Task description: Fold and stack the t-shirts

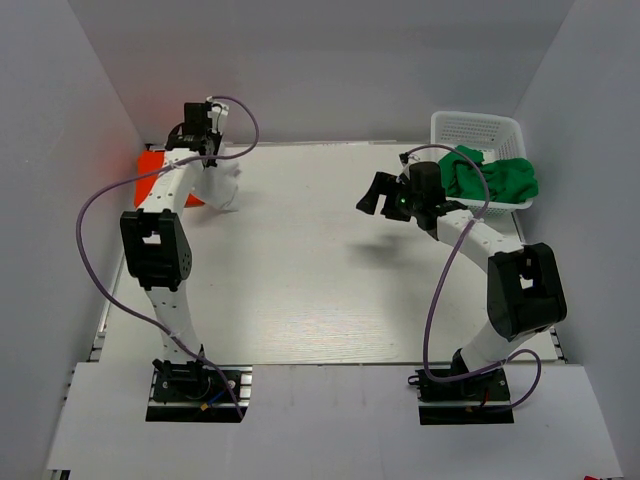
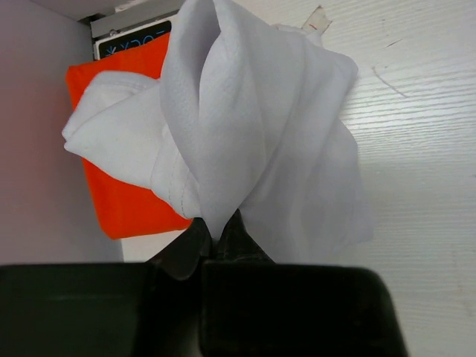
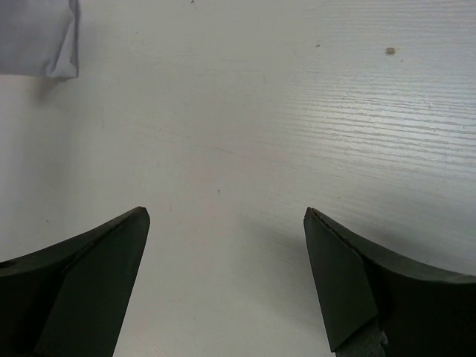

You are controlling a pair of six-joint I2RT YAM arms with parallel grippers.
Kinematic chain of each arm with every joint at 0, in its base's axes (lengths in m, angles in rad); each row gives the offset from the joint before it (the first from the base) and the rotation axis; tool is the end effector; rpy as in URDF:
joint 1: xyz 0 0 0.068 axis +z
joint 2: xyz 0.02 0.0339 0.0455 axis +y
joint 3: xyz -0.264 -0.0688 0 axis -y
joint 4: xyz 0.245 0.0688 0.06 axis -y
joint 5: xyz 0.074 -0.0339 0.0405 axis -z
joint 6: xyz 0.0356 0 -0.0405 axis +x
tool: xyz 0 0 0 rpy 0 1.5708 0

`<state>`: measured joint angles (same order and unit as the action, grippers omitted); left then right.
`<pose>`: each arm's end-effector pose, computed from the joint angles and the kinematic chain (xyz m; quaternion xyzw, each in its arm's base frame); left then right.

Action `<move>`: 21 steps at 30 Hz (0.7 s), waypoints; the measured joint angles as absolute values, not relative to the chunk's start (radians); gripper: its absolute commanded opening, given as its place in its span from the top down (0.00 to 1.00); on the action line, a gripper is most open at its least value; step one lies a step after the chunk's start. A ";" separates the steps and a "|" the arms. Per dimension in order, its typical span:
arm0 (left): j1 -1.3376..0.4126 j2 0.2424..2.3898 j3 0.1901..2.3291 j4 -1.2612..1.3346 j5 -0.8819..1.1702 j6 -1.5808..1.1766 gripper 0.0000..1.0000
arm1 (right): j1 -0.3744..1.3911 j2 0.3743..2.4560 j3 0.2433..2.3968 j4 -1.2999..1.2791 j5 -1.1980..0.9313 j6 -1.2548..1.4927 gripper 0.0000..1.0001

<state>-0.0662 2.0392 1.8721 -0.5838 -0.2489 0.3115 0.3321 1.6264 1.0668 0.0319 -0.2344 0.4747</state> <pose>0.4696 -0.0223 0.2934 0.1222 0.9032 0.1614 0.3786 0.3452 0.1278 0.2432 0.0032 0.8631 0.2875 0.4153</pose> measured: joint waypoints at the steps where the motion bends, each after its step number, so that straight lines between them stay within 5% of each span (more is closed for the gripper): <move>1: -0.060 2.041 1.880 -0.590 -0.247 0.324 1.00 | 0.332 1.626 1.069 0.027 -0.234 0.472 0.10; 21: 0.068 2.041 2.022 -0.616 -0.133 0.403 1.00 | 0.332 1.626 1.076 -0.003 -0.227 0.463 0.10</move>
<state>0.0681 2.0411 2.0216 -0.6159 -0.1329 0.4034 0.3321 1.6264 1.0756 -0.0032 -0.2268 0.4633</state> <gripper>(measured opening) 0.060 0.902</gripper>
